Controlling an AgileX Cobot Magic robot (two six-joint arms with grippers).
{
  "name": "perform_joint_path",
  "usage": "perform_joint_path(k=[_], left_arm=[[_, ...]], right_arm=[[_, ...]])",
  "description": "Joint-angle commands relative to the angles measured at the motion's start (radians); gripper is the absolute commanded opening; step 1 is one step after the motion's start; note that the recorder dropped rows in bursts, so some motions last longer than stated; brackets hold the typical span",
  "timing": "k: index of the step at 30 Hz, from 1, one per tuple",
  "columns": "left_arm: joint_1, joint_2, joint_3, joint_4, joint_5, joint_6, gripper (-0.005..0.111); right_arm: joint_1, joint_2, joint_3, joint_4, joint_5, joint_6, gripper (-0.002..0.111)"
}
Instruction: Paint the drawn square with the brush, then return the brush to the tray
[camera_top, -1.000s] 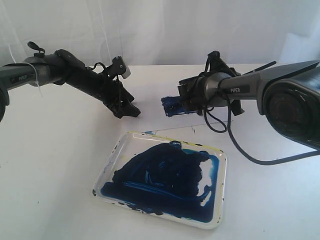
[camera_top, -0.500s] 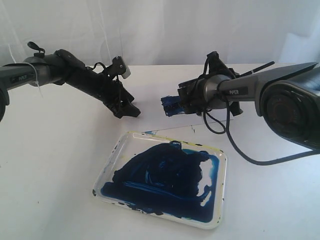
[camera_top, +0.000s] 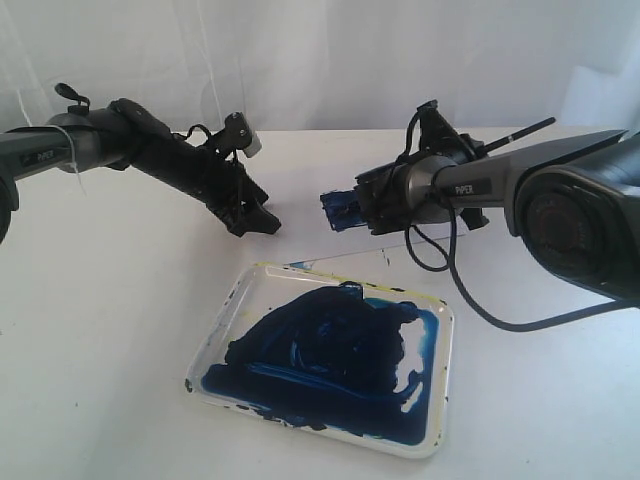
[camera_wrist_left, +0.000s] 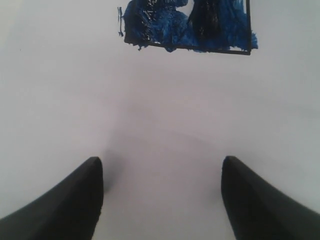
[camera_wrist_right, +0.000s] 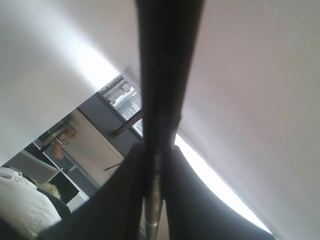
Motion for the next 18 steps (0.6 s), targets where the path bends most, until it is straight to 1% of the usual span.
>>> perform_joint_path(k=[1,7,12,14,17,18], left_arm=[[-0.003,0.003,0.005,0.026,0.026,0.004,0.07],[-0.003,0.003,0.005,0.026,0.028,0.004,0.07],[-0.003,0.003,0.005,0.026,0.028,0.004,0.07],[-0.003,0.003,0.005,0.026,0.028,0.004,0.07],[-0.003,0.003,0.005,0.026,0.028,0.004,0.07],[-0.003,0.003,0.005,0.026,0.028,0.004,0.07]], right_arm=[[0.0,-0.002,-0.003,-0.019,0.058,0.009,0.0],[0.0,-0.002,-0.003,-0.026,0.106,-0.019,0.0],[0.0,-0.002,-0.003,-0.033,0.106,-0.056,0.0],[0.0,-0.002,-0.003,-0.051,0.106,-0.013,0.0],[0.0,-0.002,-0.003,-0.099,0.106,0.116,0.0],[0.0,-0.002,-0.003,-0.102,0.106,0.12,0.0]])
